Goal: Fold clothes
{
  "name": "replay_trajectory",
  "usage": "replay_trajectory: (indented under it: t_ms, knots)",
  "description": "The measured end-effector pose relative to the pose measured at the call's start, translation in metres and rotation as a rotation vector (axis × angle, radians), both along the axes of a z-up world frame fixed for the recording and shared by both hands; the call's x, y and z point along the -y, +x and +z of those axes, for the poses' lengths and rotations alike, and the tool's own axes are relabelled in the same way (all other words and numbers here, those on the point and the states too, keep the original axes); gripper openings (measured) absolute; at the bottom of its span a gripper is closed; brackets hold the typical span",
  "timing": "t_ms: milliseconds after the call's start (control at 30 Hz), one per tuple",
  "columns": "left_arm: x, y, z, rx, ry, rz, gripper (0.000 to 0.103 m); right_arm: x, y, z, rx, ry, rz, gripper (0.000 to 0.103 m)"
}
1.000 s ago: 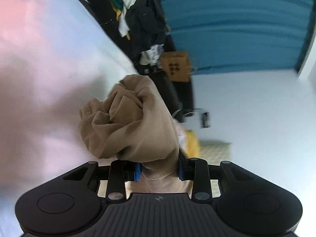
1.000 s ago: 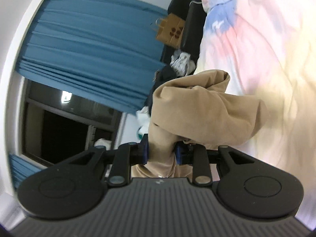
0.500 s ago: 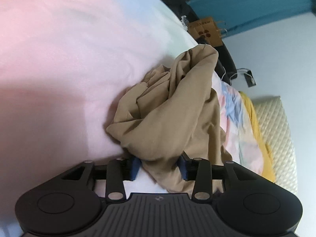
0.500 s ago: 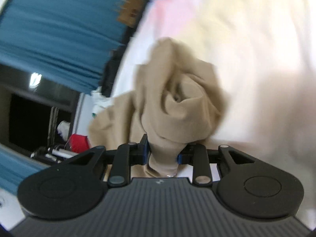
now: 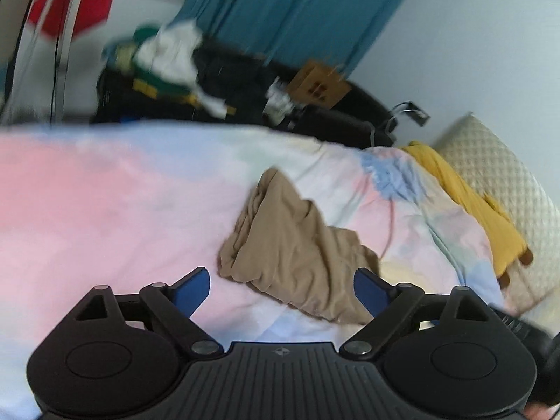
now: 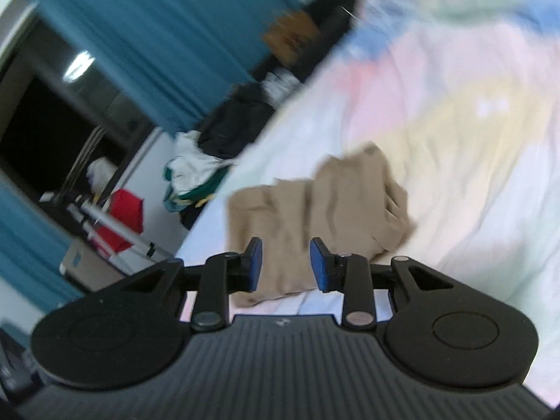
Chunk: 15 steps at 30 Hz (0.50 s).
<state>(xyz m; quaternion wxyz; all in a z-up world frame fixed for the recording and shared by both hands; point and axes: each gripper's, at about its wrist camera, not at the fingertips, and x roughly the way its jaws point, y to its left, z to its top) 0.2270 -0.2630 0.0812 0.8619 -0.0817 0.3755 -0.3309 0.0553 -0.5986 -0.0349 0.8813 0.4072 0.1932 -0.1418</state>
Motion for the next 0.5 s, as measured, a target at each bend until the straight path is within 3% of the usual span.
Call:
replay_trajectory:
  t_ms: [67, 133, 200, 500]
  knots:
    - [-0.013, -0.029, 0.025, 0.061, 0.016, -0.024, 0.094, -0.020, -0.019, 0.027, 0.020, -0.085, 0.026, 0.047]
    - [-0.025, -0.057, 0.043, 0.118, 0.033, -0.040, 0.096, -0.040, -0.036, 0.044, 0.034, -0.149, 0.043, 0.070]
    - [-0.037, -0.085, 0.057, 0.174, 0.047, -0.047, 0.103, -0.055, -0.049, 0.052, 0.049, -0.189, 0.056, 0.079]
    - [-0.090, -0.178, 0.084, 0.369, 0.077, -0.014, 0.103, -0.126, -0.110, 0.090, 0.114, -0.370, 0.112, 0.078]
